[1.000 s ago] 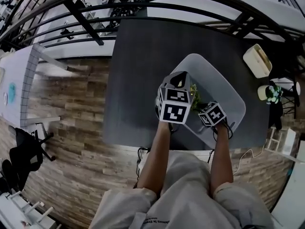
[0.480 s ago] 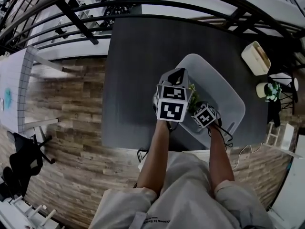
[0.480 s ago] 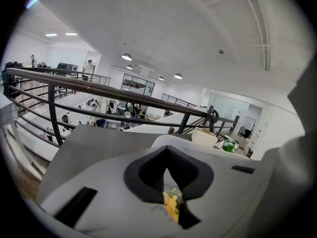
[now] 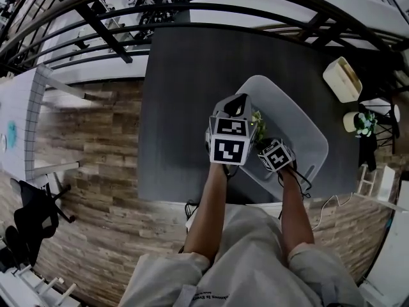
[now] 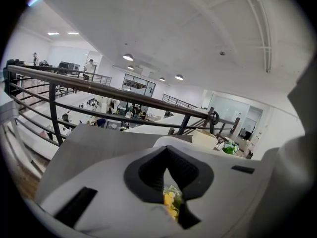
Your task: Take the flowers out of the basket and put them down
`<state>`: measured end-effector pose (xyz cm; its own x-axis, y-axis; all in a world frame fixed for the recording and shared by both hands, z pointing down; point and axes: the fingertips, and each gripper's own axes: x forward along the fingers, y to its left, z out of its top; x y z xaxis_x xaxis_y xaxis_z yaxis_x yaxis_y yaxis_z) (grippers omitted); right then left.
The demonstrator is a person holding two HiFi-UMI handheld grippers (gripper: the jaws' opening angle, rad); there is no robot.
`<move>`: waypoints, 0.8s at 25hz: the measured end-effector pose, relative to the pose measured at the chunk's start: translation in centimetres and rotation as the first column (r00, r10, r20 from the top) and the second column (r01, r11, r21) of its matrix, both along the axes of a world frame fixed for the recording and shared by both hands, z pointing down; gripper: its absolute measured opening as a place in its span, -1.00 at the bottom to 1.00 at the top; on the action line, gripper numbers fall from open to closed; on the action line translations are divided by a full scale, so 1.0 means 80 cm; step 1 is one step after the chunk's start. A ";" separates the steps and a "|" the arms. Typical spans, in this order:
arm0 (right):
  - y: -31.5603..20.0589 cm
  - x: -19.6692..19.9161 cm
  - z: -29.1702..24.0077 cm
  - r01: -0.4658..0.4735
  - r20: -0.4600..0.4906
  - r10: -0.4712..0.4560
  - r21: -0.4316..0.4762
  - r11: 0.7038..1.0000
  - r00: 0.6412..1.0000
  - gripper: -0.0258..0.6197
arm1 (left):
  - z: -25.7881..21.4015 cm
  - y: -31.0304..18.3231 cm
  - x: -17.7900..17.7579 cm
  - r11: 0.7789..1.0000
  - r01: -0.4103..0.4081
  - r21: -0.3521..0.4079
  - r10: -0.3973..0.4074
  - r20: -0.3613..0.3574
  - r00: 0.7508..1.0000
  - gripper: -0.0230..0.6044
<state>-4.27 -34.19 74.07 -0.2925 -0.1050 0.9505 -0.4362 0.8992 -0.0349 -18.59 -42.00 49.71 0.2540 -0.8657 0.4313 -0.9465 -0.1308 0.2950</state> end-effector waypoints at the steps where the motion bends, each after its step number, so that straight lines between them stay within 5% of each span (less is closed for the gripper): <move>1: -0.002 -0.002 -0.005 -0.003 0.005 0.003 0.005 1.000 1.000 -0.66 | 0.000 0.001 -0.003 1.000 0.008 0.002 -0.008 0.000 1.000 -0.84; 20: -0.036 -0.005 -0.123 -0.047 0.106 0.032 0.143 0.989 0.994 -0.68 | -0.014 0.042 -0.039 0.991 0.135 0.007 -0.135 0.039 0.990 -0.84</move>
